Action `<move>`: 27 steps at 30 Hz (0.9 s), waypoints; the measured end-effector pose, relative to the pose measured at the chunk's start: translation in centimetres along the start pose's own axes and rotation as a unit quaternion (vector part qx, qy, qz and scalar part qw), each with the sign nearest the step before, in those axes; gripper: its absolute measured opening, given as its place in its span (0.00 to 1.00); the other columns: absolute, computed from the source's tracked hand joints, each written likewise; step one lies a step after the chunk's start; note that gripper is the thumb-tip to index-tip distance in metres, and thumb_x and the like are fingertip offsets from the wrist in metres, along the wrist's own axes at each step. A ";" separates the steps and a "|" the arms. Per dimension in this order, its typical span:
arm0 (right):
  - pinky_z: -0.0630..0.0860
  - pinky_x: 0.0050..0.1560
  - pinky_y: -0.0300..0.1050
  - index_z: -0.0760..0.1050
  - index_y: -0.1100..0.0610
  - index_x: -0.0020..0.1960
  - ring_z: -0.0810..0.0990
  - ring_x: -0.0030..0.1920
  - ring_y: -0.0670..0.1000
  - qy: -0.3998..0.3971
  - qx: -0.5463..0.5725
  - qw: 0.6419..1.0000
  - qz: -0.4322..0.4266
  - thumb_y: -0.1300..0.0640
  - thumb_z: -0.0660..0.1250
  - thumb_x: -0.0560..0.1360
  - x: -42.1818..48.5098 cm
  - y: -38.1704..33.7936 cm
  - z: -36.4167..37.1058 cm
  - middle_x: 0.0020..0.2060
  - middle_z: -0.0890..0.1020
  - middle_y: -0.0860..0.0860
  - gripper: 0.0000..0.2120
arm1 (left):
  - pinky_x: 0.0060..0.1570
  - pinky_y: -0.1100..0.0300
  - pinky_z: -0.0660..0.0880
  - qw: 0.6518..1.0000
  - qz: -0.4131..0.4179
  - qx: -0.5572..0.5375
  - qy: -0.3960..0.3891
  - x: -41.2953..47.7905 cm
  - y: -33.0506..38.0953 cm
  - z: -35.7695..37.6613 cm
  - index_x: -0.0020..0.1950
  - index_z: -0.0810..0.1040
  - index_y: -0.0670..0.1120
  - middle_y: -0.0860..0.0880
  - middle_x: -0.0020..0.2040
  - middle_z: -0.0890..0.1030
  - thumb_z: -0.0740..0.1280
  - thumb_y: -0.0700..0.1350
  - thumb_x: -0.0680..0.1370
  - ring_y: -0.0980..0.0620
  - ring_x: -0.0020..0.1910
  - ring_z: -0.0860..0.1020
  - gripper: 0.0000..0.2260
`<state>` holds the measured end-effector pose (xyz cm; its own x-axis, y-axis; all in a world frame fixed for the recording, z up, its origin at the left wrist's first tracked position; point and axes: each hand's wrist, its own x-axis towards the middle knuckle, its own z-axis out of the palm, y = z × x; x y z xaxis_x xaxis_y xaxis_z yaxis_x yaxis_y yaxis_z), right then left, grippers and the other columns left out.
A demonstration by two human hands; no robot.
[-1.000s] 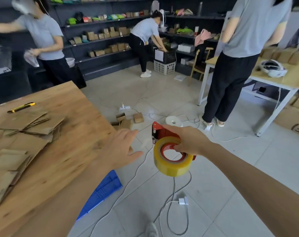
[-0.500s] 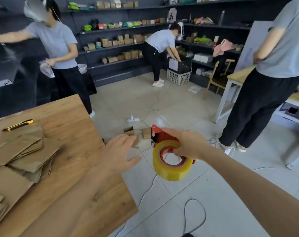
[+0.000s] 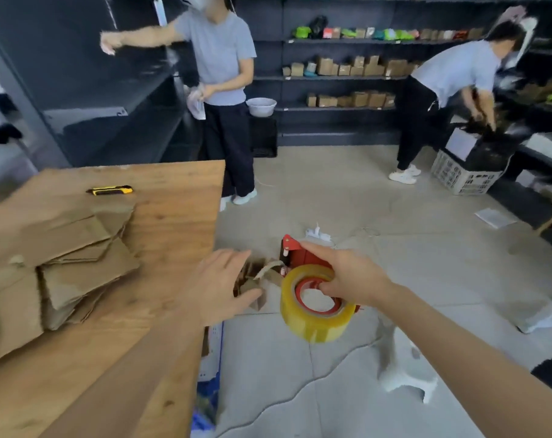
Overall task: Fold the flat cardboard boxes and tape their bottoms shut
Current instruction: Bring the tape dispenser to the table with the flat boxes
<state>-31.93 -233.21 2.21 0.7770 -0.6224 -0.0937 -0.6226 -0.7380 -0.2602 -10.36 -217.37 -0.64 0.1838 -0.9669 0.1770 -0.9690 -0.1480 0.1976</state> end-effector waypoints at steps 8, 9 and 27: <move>0.75 0.47 0.46 0.53 0.34 0.76 0.76 0.47 0.50 -0.049 0.012 0.989 -0.139 0.51 0.69 0.71 11.3 3.2 -2.0 0.55 0.81 0.46 0.40 | 0.62 0.54 0.67 0.989 -0.144 0.040 -0.008 4.3 -1.7 0.5 0.75 0.64 0.49 0.49 0.67 0.74 0.53 0.70 0.72 0.47 0.65 0.70 0.37; 0.76 0.46 0.46 0.53 0.34 0.76 0.77 0.47 0.50 -0.053 0.017 0.987 -0.154 0.51 0.69 0.71 12.5 3.1 -2.2 0.57 0.81 0.46 0.40 | 0.61 0.53 0.68 0.987 -0.158 0.040 -0.006 4.7 -2.1 0.2 0.74 0.66 0.49 0.49 0.65 0.75 0.53 0.70 0.72 0.46 0.64 0.72 0.37; 0.76 0.37 0.46 0.50 0.31 0.75 0.78 0.40 0.49 -0.146 -0.001 0.930 -0.338 0.51 0.70 0.73 38.3 -5.9 -0.9 0.52 0.80 0.46 0.41 | 0.52 0.47 0.77 0.935 -0.348 0.061 0.027 12.1 -16.7 -0.6 0.63 0.76 0.43 0.43 0.54 0.81 0.62 0.63 0.69 0.40 0.54 0.80 0.31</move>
<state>1.44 -252.93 0.98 0.9826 0.0819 -0.1669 0.0180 -0.9355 -0.3529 8.13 -226.51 -1.24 0.7814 -0.6167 0.0952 -0.6231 -0.7628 0.1727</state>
